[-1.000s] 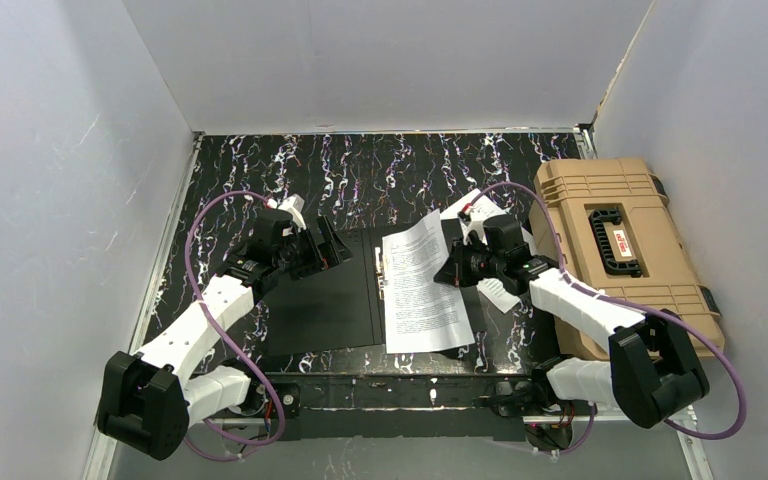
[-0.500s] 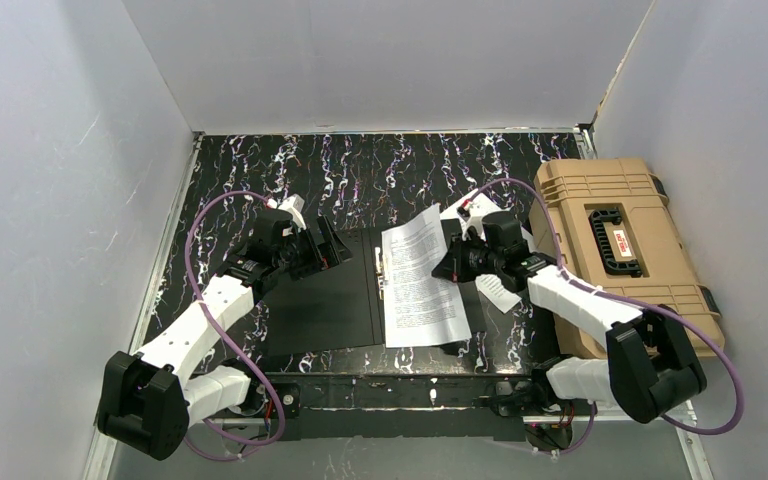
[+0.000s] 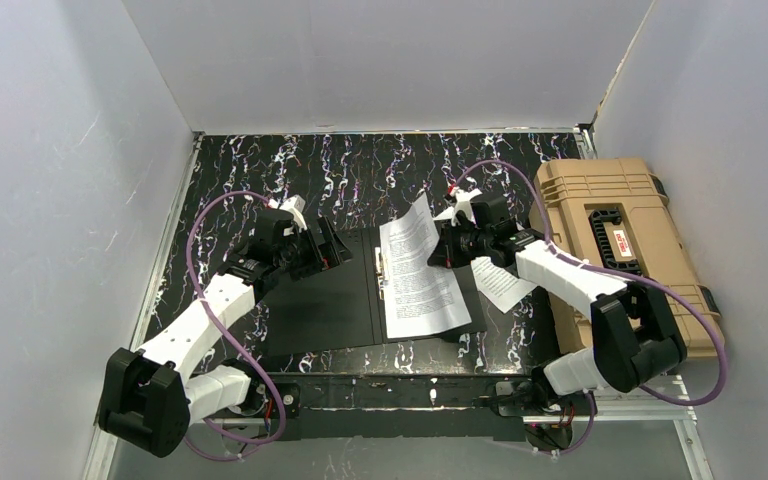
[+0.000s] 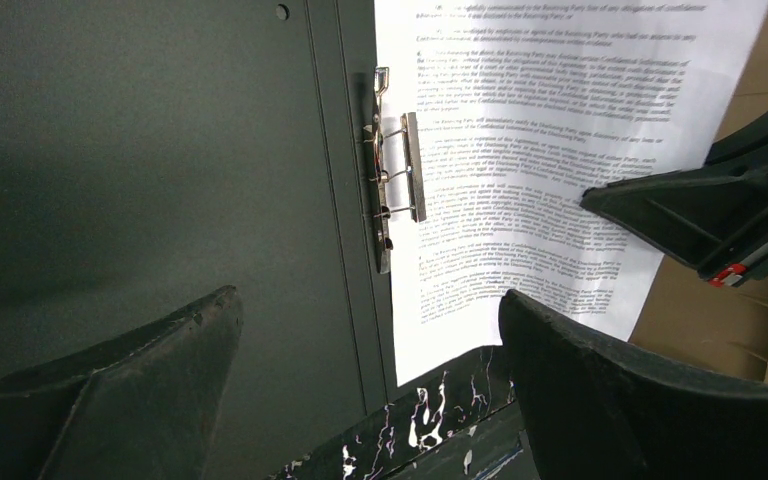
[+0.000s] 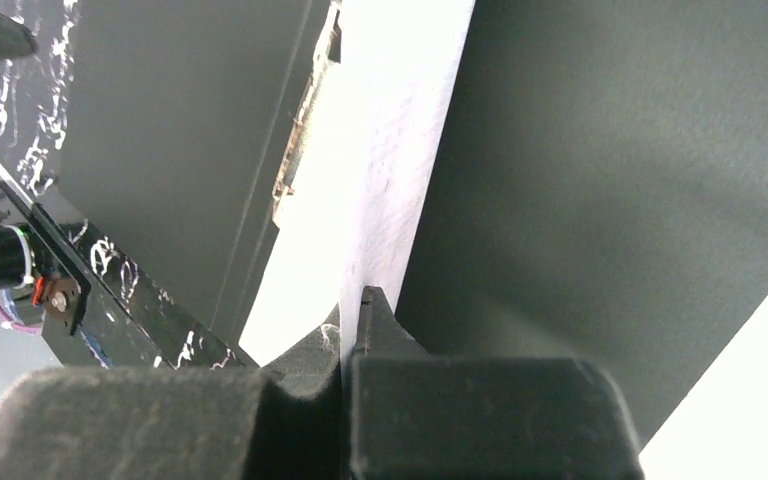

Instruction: Put the files into the folder

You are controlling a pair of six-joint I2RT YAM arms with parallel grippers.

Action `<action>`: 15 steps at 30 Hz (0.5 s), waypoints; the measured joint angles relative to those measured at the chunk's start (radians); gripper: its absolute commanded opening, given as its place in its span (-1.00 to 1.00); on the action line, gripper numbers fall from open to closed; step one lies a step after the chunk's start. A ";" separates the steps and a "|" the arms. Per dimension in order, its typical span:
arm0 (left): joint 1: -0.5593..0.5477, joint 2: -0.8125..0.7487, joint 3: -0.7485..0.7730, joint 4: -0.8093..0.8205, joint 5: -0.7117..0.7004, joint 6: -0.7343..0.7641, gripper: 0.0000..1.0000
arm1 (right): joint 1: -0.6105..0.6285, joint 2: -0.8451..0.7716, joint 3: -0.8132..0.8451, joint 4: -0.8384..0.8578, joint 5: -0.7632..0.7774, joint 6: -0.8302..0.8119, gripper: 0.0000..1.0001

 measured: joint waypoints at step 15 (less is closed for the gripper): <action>0.000 0.001 -0.005 0.001 0.000 0.002 0.96 | 0.000 0.022 0.000 -0.049 0.013 0.019 -0.97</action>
